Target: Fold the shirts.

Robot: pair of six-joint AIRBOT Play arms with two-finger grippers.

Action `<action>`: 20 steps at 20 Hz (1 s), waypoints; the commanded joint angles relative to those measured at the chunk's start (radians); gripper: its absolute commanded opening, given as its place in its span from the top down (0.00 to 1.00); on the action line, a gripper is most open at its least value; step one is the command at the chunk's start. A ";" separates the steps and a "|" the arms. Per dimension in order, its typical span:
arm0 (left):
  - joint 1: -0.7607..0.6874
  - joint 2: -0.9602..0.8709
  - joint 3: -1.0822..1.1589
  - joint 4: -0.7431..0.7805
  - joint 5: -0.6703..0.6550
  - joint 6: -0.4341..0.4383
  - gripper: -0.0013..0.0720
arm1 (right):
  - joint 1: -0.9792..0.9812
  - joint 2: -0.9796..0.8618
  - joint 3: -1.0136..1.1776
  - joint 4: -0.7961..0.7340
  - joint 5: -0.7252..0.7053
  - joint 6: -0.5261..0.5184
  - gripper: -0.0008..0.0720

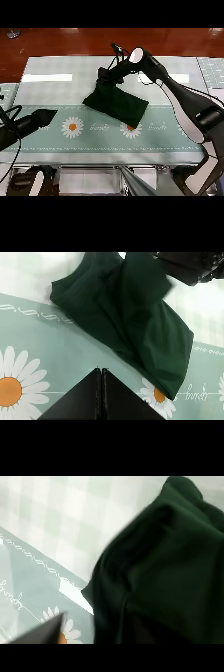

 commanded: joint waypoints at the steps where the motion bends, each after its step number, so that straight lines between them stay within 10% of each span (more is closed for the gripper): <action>1: 0.000 -0.004 -0.017 -0.006 0.023 0.000 0.95 | -0.023 -0.015 0.043 0.047 0.122 -0.043 0.12; 5: 0.000 -0.010 -0.016 -0.006 0.033 0.000 0.95 | -0.076 0.129 0.050 -0.450 0.370 0.095 0.12; 9: 0.000 -0.010 -0.017 -0.006 0.028 0.001 0.95 | -0.175 0.445 -0.023 -0.839 0.351 0.143 0.12; 12: 0.000 -0.010 -0.016 -0.006 0.021 0.006 0.95 | -0.269 0.780 -0.490 -0.971 0.159 0.290 0.12; 16: 0.000 -0.010 -0.017 -0.006 0.003 0.023 0.95 | -0.395 1.163 -1.300 -0.520 -0.329 0.472 0.12; 20: 0.000 -0.035 -0.016 -0.018 0.026 0.019 0.95 | -0.390 1.086 -1.507 0.083 -0.508 0.108 0.14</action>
